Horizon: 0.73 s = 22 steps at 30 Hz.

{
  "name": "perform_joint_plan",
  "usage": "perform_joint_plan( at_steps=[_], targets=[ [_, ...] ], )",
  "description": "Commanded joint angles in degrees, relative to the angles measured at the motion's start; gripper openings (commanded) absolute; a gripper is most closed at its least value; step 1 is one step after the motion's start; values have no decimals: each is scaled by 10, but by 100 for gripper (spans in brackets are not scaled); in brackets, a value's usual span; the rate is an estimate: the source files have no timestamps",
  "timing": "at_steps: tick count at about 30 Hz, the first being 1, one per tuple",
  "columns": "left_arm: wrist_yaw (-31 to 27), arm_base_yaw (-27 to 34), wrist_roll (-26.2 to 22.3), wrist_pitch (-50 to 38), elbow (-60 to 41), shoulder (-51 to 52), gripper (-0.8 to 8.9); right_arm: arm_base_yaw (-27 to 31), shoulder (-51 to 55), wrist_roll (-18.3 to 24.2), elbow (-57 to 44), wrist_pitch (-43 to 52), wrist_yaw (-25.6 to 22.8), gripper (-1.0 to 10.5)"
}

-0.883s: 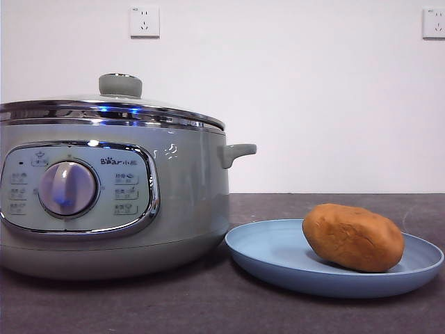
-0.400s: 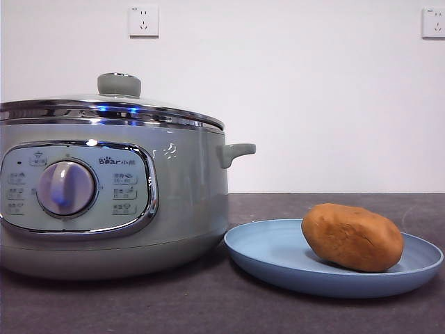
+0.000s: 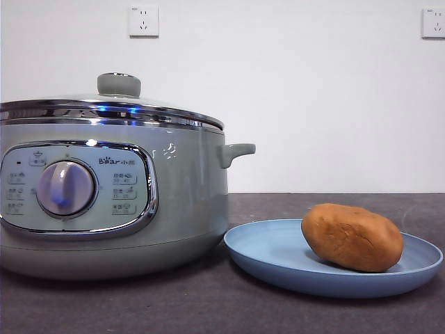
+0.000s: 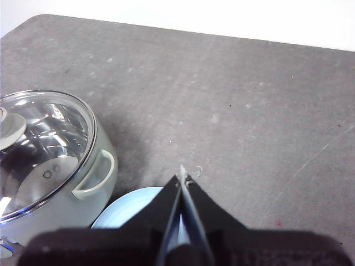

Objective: Take the potato out from the steamer,put the potato on the plate,close the lid

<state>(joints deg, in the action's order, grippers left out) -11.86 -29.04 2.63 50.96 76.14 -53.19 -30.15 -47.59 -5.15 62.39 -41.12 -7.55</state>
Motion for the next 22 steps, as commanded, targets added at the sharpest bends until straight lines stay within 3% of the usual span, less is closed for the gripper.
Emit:
perform_joint_plan(
  at_steps=[1, 6, 12, 16, 22],
  targets=[
    [0, -1, 3, -3, -5, 1, -4, -1, 0, 0, 1, 1, -1, 1],
    [1, 21, -6, -3, -5, 24, -4, -1, 0, 0, 1, 1, -1, 1],
    [14, 89, 57, -50, -22, 81, -4, -1, 0, 0, 1, 1, -1, 1],
    [44, 133, 62, -120, -87, 137, -4, -1, 0, 0, 1, 1, -1, 1],
    [70, 179, 63, -247, -271, 247, -4, -1, 0, 0, 1, 1, -1, 1]
  ],
)
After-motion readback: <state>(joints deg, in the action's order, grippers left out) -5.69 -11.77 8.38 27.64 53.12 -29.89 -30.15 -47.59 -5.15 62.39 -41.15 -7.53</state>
